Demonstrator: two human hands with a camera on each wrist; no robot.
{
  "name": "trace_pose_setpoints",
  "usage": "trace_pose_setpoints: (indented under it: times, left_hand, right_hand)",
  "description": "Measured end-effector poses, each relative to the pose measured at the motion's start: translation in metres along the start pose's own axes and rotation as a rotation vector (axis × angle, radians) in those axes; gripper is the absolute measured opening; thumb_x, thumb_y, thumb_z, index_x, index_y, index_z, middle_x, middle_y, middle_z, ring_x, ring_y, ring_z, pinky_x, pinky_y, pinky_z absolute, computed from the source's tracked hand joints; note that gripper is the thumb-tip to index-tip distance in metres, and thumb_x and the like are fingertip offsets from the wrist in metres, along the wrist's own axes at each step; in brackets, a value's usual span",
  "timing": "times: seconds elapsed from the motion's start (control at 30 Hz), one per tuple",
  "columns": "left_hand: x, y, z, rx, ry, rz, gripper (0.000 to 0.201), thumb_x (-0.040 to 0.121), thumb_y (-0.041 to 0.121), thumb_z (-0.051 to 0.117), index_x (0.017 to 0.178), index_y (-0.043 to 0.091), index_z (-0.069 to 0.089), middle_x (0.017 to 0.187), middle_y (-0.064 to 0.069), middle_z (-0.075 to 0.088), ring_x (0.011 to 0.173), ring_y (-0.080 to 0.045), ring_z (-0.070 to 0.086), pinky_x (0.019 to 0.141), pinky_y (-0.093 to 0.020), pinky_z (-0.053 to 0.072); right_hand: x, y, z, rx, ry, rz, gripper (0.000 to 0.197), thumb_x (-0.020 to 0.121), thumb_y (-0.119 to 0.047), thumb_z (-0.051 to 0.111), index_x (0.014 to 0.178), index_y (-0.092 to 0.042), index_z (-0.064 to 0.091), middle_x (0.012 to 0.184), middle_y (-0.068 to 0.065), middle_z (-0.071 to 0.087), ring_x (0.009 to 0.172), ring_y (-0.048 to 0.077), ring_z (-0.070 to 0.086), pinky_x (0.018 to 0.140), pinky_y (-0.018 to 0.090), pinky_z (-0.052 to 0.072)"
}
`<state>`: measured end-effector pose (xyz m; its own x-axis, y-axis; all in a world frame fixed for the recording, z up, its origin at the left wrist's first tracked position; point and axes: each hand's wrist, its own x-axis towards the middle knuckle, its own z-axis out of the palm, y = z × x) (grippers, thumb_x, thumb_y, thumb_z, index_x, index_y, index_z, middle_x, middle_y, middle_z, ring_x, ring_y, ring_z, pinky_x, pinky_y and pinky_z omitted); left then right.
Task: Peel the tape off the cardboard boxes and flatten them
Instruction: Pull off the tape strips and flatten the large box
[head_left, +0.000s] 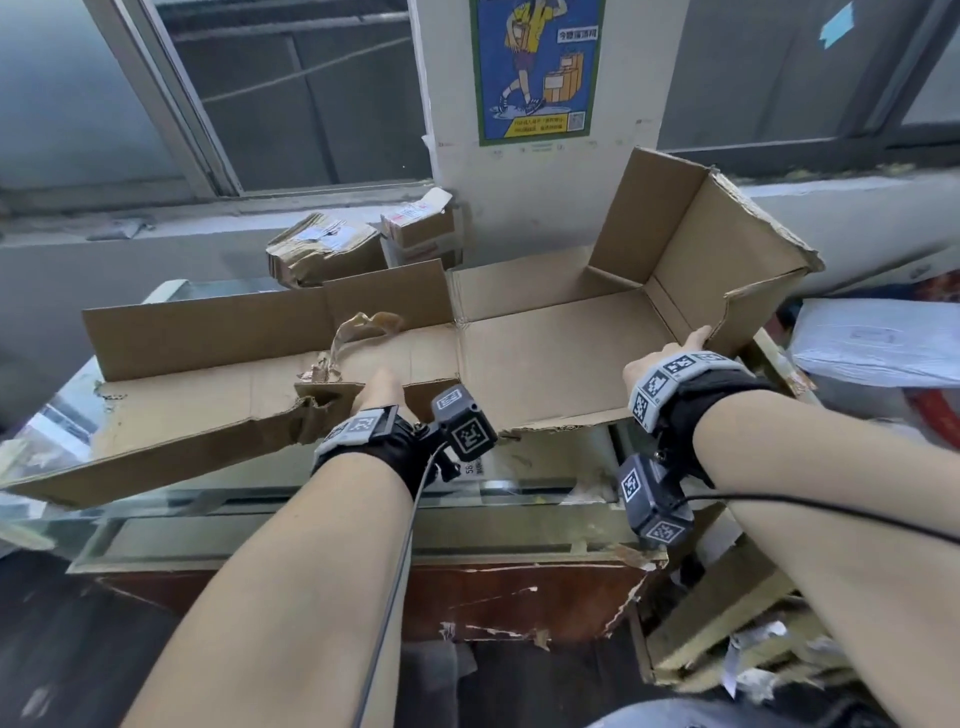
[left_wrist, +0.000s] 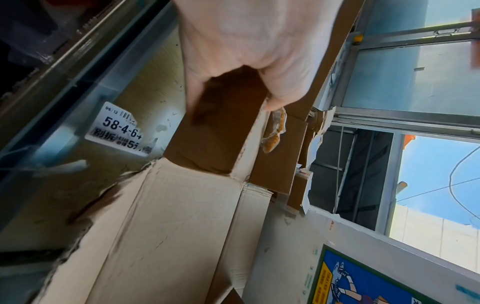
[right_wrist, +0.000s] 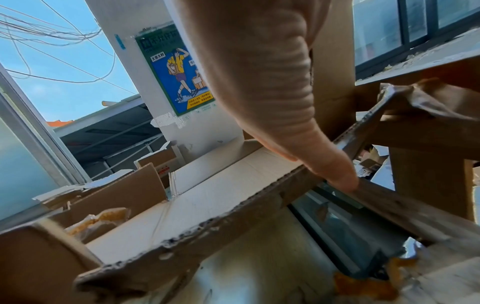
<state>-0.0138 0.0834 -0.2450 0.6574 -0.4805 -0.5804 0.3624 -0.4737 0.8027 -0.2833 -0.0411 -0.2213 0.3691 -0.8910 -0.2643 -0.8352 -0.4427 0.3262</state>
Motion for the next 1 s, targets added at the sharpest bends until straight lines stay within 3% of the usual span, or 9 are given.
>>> trace_pose_setpoints:
  times: [0.1, 0.13, 0.2, 0.27, 0.37, 0.43, 0.57, 0.8, 1.0]
  left_hand:
    - [-0.036, 0.002, 0.005, 0.230, 0.004, -0.016, 0.020, 0.091, 0.025, 0.061, 0.085, 0.006, 0.058, 0.086, -0.015, 0.060, 0.089, -0.027, 0.061, 0.077, -0.035, 0.050]
    - [-0.043, 0.004, 0.008, 0.398, 0.073, 0.130, 0.020, 0.092, 0.019, 0.062, 0.097, 0.000, 0.061, 0.095, -0.017, 0.062, 0.098, -0.028, 0.062, 0.082, -0.034, 0.050]
    - [-0.051, 0.004, 0.017, 0.271, 0.083, 0.162, 0.034, 0.098, 0.016, 0.050, 0.126, -0.004, 0.052, 0.126, -0.017, 0.058, 0.096, -0.018, 0.062, 0.083, -0.026, 0.052]
    - [-0.053, -0.001, 0.023, -0.027, 0.051, 0.086, 0.044, 0.100, 0.011, 0.038, 0.144, 0.012, 0.037, 0.141, -0.015, 0.049, 0.084, -0.011, 0.059, 0.086, -0.023, 0.054]
    - [-0.067, -0.002, 0.027, 0.111, 0.073, 0.167, 0.040, 0.100, 0.008, 0.038, 0.140, 0.002, 0.042, 0.138, -0.015, 0.052, 0.121, -0.023, 0.056, 0.101, -0.029, 0.046]
    - [-0.079, -0.003, 0.030, 0.443, 0.087, 0.268, 0.032, 0.099, 0.003, 0.040, 0.128, -0.005, 0.052, 0.130, -0.016, 0.058, 0.123, -0.030, 0.055, 0.099, -0.030, 0.044]
    - [-0.078, -0.009, 0.039, 0.400, 0.131, 0.355, 0.043, 0.089, -0.002, 0.047, 0.132, -0.007, 0.045, 0.129, -0.019, 0.054, 0.115, -0.034, 0.053, 0.094, -0.030, 0.042]
    - [-0.104, -0.008, 0.065, 0.569, -0.030, 0.682, 0.096, 0.081, -0.015, 0.039, 0.153, 0.036, 0.003, 0.160, -0.006, 0.012, 0.144, -0.026, 0.024, 0.108, -0.025, 0.029]
    - [-0.113, -0.005, 0.076, 0.811, -0.019, 0.753, 0.097, 0.082, -0.013, 0.042, 0.152, 0.041, 0.002, 0.162, 0.000, 0.003, 0.148, -0.020, 0.011, 0.117, -0.030, 0.020]
  right_hand:
    - [-0.014, -0.004, -0.012, -0.140, -0.136, 0.014, 0.018, 0.085, -0.030, 0.045, 0.094, -0.018, 0.054, 0.112, 0.009, 0.062, 0.121, 0.036, 0.047, 0.105, 0.067, 0.011]
    - [-0.016, -0.005, -0.015, -0.159, -0.118, -0.002, 0.011, 0.087, -0.027, 0.046, 0.091, -0.020, 0.054, 0.110, 0.007, 0.063, 0.120, 0.035, 0.047, 0.106, 0.067, 0.007]
    - [-0.019, -0.007, -0.018, -0.149, -0.074, -0.034, 0.020, 0.088, -0.025, 0.043, 0.098, -0.016, 0.058, 0.111, 0.006, 0.064, 0.120, 0.033, 0.047, 0.111, 0.061, 0.008]
    - [-0.018, -0.009, -0.018, -0.124, -0.066, -0.033, 0.019, 0.088, -0.021, 0.042, 0.095, -0.014, 0.059, 0.104, 0.006, 0.066, 0.117, 0.033, 0.048, 0.111, 0.063, 0.007]
    - [-0.026, -0.013, -0.025, -0.162, -0.046, -0.068, 0.012, 0.085, -0.015, 0.048, 0.078, -0.017, 0.057, 0.076, 0.002, 0.060, 0.110, 0.037, 0.054, 0.106, 0.071, 0.002]
    - [-0.030, -0.015, -0.027, -0.152, -0.017, -0.084, 0.015, 0.084, -0.012, 0.047, 0.073, -0.016, 0.055, 0.068, 0.001, 0.055, 0.105, 0.037, 0.057, 0.106, 0.071, 0.002]
    - [-0.034, -0.014, -0.025, -0.144, 0.009, -0.108, 0.021, 0.085, -0.010, 0.043, 0.088, -0.016, 0.063, 0.085, 0.001, 0.066, 0.106, 0.035, 0.057, 0.107, 0.070, 0.001]
    - [-0.039, -0.002, -0.030, -0.089, 0.058, -0.237, 0.023, 0.087, -0.013, 0.047, 0.101, -0.020, 0.064, 0.108, 0.004, 0.068, 0.113, 0.031, 0.057, 0.111, 0.059, 0.004]
    - [-0.037, 0.016, -0.029, -0.126, 0.075, -0.342, 0.019, 0.090, -0.009, 0.046, 0.092, -0.017, 0.062, 0.105, 0.006, 0.069, 0.108, 0.025, 0.059, 0.110, 0.043, 0.016]
